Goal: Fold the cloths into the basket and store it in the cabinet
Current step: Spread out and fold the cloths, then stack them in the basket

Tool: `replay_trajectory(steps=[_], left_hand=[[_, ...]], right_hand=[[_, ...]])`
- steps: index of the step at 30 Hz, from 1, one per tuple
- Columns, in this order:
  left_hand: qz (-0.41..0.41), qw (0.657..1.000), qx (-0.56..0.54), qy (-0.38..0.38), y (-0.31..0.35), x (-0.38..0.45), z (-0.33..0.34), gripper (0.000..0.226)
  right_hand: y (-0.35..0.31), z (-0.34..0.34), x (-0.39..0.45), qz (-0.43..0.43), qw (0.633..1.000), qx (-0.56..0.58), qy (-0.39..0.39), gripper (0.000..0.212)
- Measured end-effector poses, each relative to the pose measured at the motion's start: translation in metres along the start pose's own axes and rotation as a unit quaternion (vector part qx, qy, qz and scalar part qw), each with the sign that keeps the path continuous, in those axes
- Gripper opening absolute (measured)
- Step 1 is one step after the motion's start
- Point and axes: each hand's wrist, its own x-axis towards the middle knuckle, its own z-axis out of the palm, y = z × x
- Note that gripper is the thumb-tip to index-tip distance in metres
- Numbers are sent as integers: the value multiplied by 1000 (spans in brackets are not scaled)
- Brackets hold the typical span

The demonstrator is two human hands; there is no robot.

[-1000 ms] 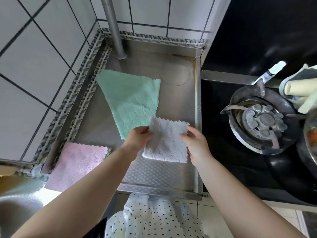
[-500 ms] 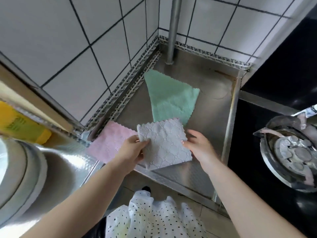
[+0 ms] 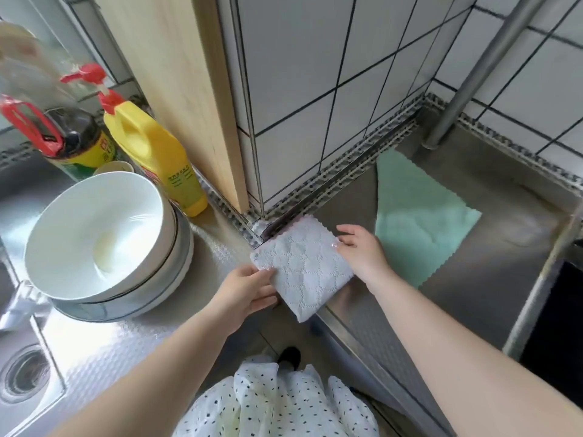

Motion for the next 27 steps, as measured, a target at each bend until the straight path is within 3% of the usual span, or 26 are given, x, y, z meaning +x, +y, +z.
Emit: replay_trajectory(steps=[9, 20, 23, 27], left_hand=[[-6, 994, 77, 80, 7, 15, -13, 28], [-16, 990, 126, 67, 15, 21, -12, 32], [20, 983, 154, 95, 17, 14, -15, 33], [71, 986, 113, 101, 24, 1, -21, 27]], right_hand=[[13, 20, 31, 8, 999, -49, -4, 33], [28, 23, 43, 40, 997, -59, 8, 32], [29, 20, 42, 42, 998, -35, 10, 32], [37, 1, 31, 39, 999, 1, 23, 27]])
